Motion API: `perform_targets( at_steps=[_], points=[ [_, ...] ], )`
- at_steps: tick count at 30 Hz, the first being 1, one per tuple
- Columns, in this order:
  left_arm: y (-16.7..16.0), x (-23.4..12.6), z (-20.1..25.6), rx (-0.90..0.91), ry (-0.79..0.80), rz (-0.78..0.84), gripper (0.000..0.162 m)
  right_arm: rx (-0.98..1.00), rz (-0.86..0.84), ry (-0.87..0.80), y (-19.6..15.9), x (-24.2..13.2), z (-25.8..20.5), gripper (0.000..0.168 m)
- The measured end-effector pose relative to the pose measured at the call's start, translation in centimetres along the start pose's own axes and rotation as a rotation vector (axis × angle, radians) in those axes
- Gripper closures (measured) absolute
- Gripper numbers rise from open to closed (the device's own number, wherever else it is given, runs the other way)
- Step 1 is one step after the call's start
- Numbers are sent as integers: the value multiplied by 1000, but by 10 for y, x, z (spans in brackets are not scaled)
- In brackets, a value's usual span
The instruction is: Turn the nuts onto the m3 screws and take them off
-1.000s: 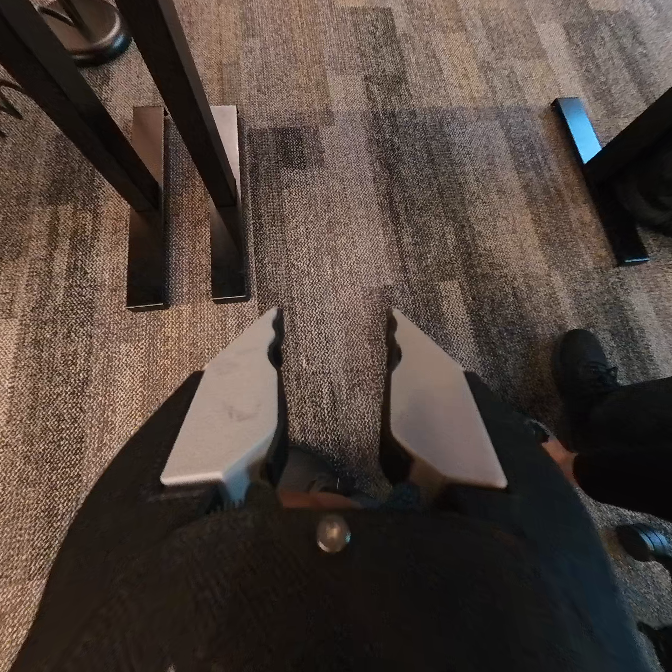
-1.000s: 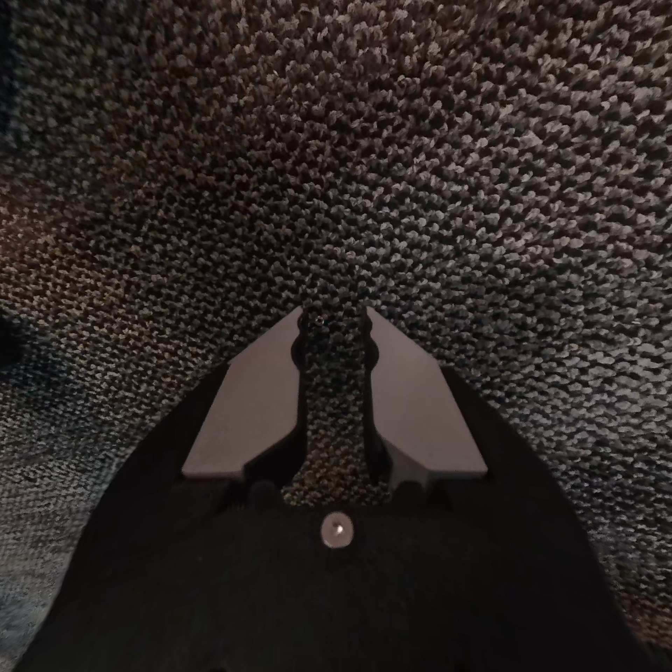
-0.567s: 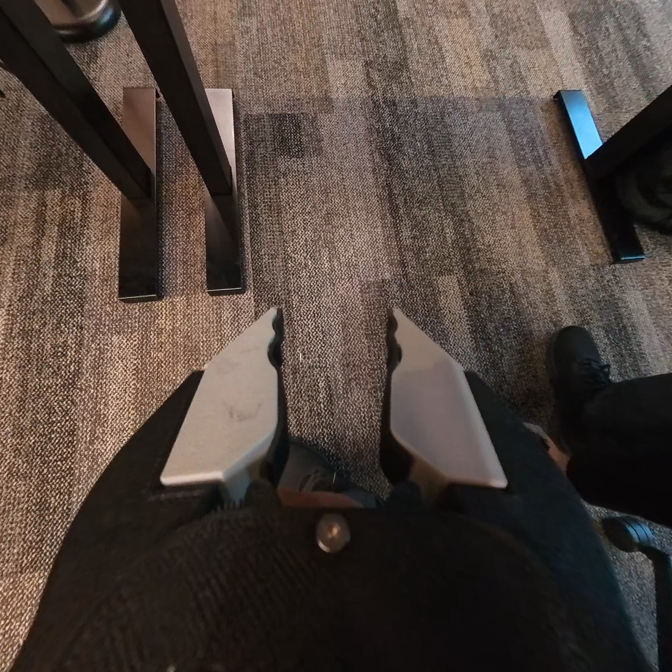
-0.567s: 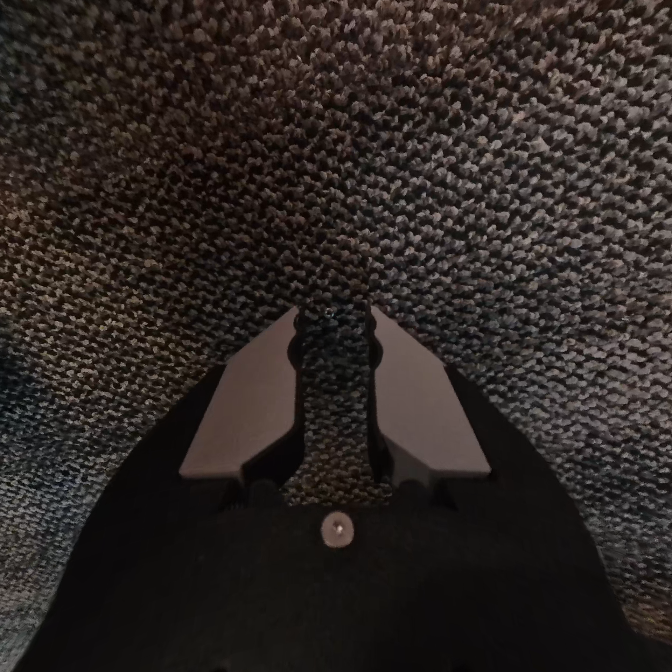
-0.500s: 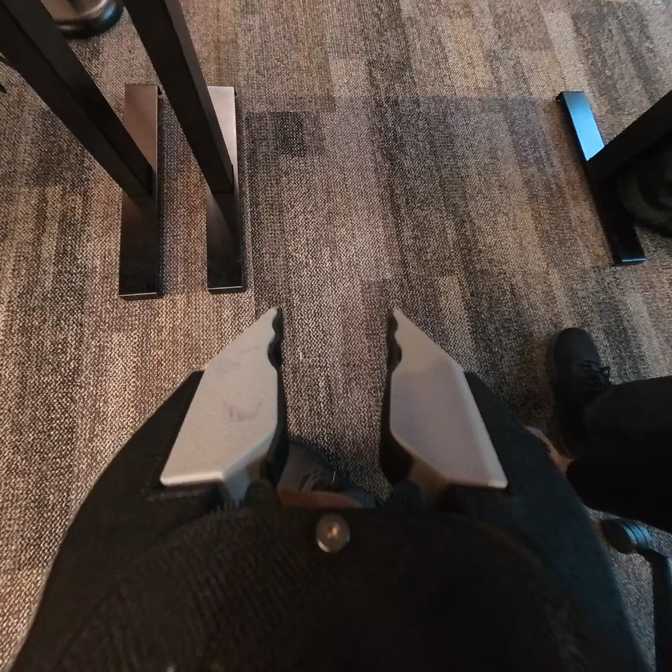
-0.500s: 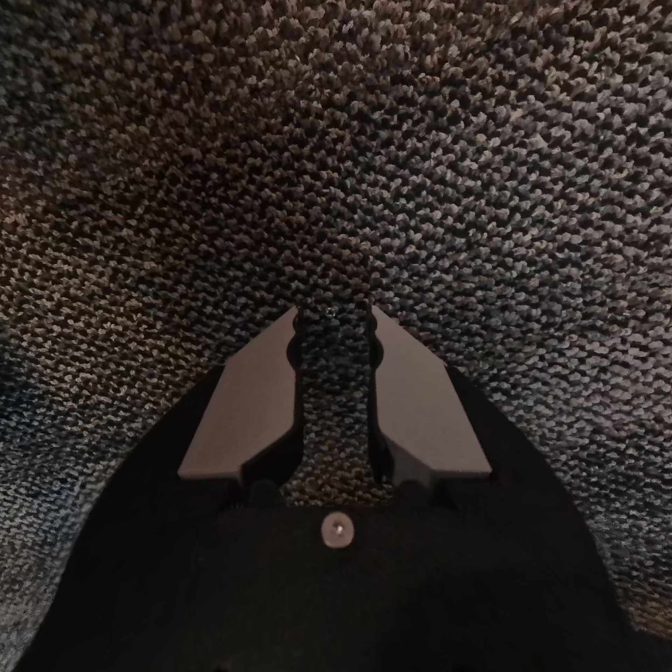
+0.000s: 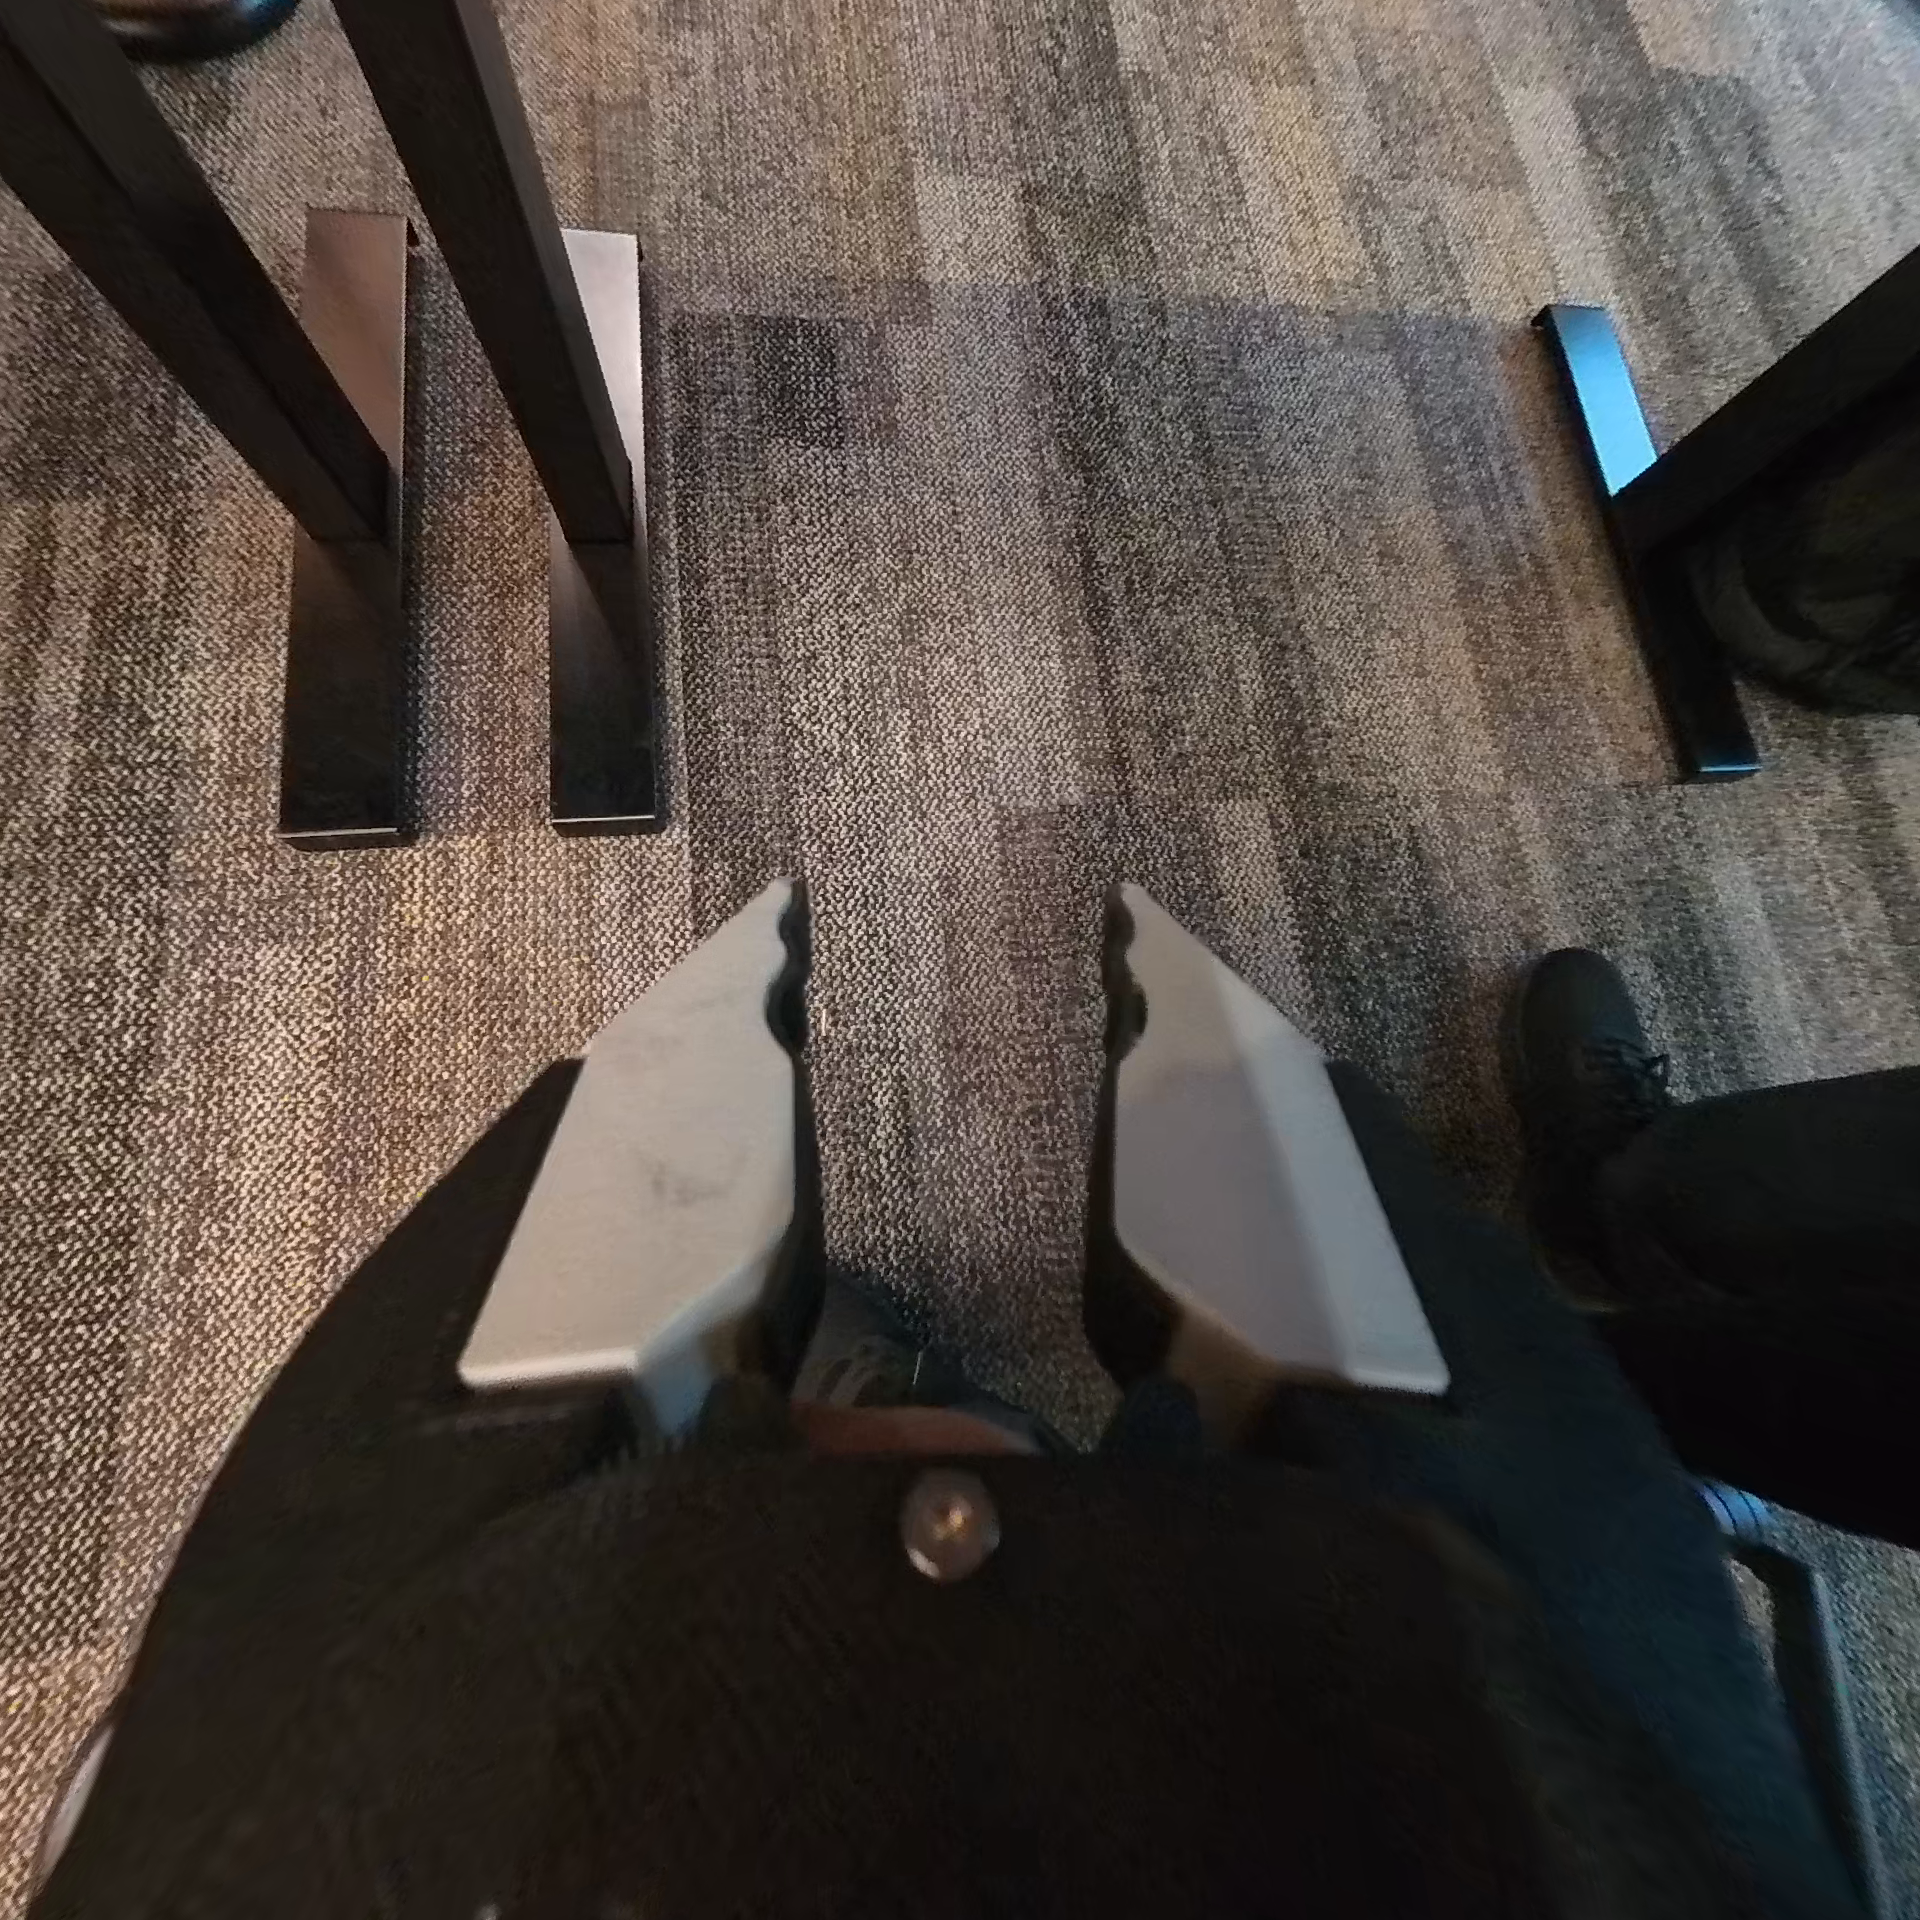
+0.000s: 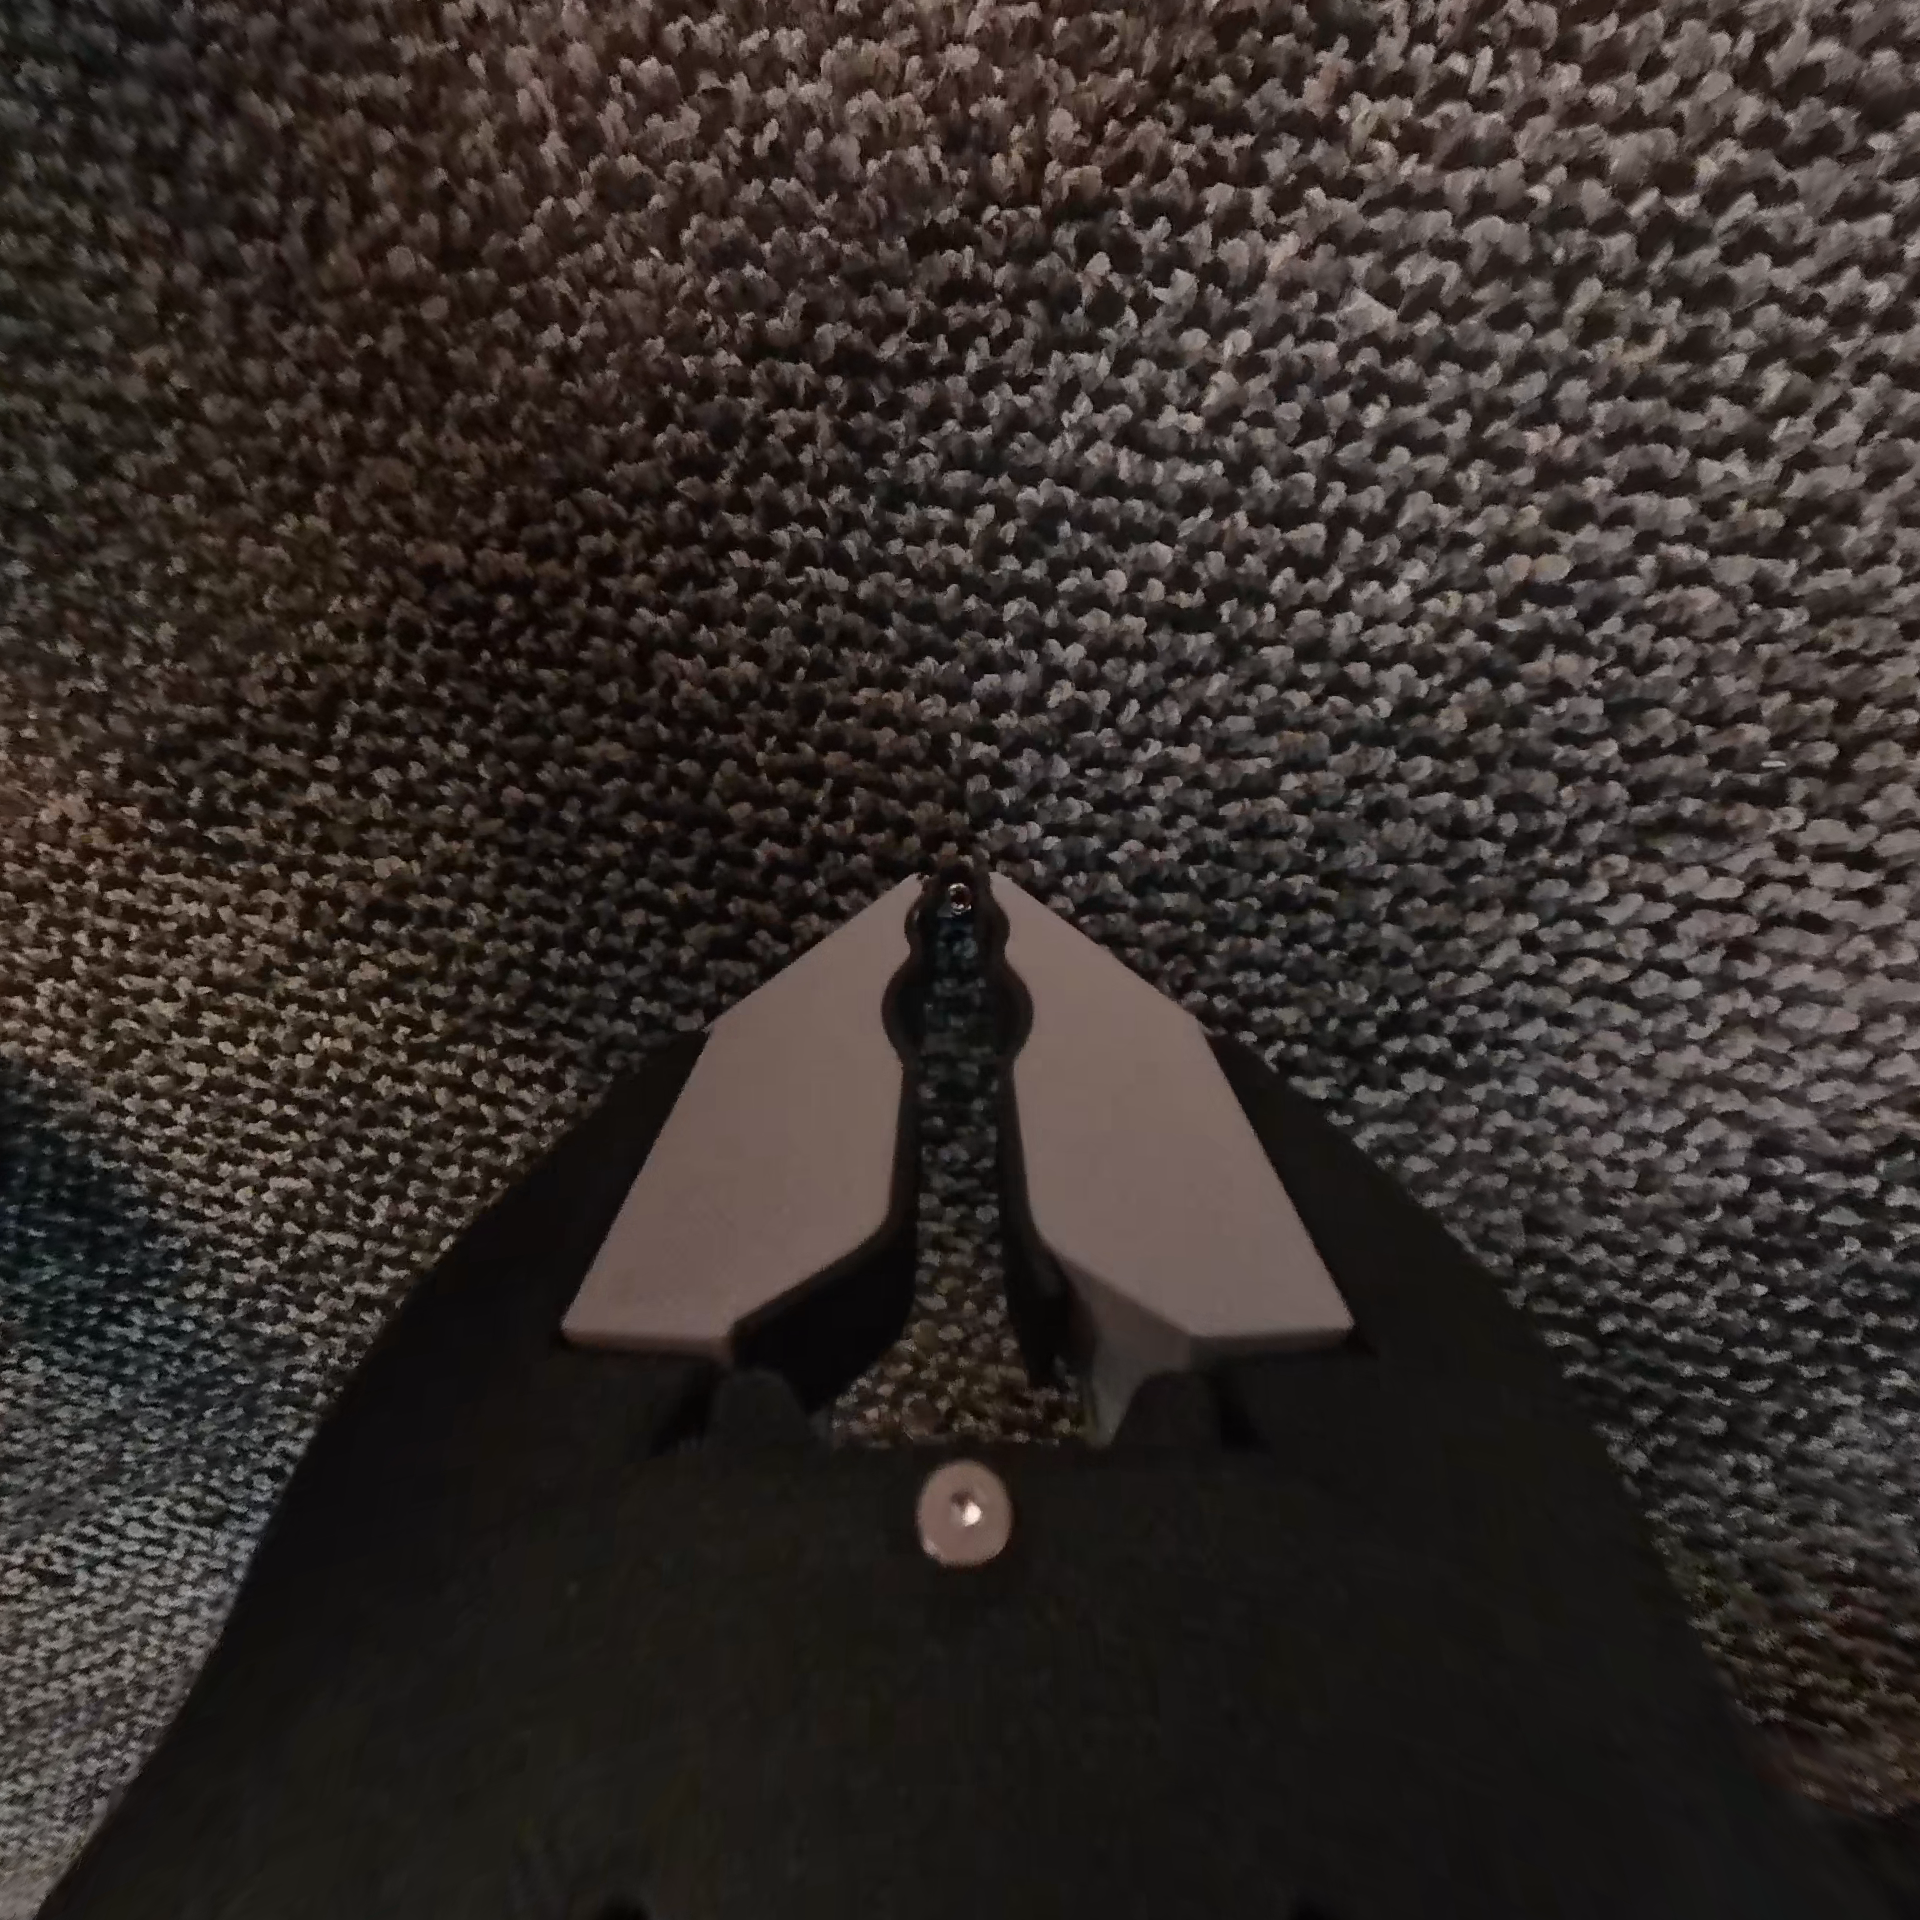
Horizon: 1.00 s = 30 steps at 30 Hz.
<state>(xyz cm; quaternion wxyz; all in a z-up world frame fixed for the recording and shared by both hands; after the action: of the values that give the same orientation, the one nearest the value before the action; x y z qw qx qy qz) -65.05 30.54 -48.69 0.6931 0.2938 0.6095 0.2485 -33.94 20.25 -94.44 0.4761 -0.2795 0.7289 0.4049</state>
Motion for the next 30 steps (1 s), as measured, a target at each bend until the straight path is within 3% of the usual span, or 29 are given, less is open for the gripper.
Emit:
perform_targets(
  at_steps=[21, 26, 30],
  points=[
    [0, 2, 3, 12, -26, -13, 107, -61, -24, -14, 10, -5, 7, 166],
    [7, 3, 4, 11, -21, -3, 107, -38, 33, -25, 42, -38, 25, 165],
    [20, 6, 11, 26, -14, 36, 108, -84, 124, -10, 96, -96, 36, 165]
  ],
)
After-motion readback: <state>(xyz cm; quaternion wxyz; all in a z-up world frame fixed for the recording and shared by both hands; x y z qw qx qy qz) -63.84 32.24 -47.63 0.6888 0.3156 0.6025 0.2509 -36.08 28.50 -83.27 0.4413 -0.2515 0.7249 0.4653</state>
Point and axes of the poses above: each gripper's, where its closed fingertips meet, x out along the fingers, y out of its top, z = x × y across the jaws, the point moved 10 cm from there along -x, back along the fingers, and after that the axes turned 6 degrees about y, right-handed, at the moved point
